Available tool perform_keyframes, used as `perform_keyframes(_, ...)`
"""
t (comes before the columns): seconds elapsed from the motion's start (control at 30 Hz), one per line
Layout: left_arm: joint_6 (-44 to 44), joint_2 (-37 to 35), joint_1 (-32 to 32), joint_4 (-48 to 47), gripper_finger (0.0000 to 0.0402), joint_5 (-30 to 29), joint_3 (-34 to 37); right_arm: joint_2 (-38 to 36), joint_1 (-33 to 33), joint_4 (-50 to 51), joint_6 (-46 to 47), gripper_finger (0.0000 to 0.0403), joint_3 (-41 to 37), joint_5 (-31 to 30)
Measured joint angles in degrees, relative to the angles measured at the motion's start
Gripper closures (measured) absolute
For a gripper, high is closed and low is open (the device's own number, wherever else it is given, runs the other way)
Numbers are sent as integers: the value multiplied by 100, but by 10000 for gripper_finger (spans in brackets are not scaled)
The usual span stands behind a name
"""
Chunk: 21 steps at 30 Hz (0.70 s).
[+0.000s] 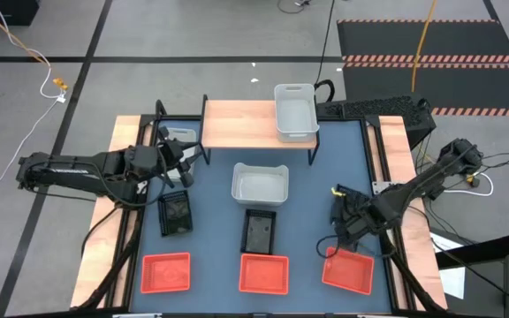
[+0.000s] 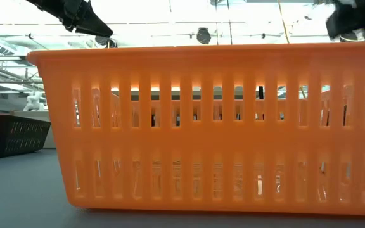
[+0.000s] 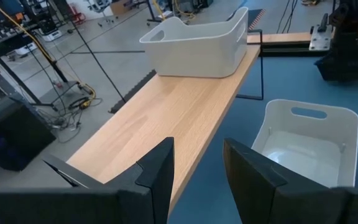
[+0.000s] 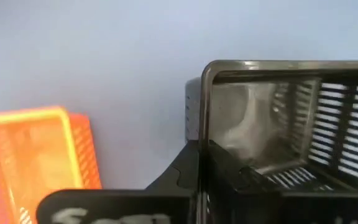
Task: Stack baskets on shelf by color
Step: Put the right black bin on the shelf
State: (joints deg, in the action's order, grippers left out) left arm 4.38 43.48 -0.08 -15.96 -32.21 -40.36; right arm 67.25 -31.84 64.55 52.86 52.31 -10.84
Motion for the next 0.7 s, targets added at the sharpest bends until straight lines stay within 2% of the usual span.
perform_keyframes(0.23, 2, 0, 0, 86, 261, -8, 0, -267, 186, 1410, -34, 400, 1331, -1627)
perform_keyframes(0.4, -2, 0, 1, 87, 261, -15, 0, -265, 547, 1710, -511, 401, 2203, -2631)
perform_keyframes(0.5, -2, 0, 1, 85, 261, -13, 0, -265, 798, 1558, -987, 401, 2550, -2676)
perform_keyframes(0.7, 0, 0, 1, 78, 261, -12, 0, -113, 931, 1361, -1328, 401, 2584, -2364)
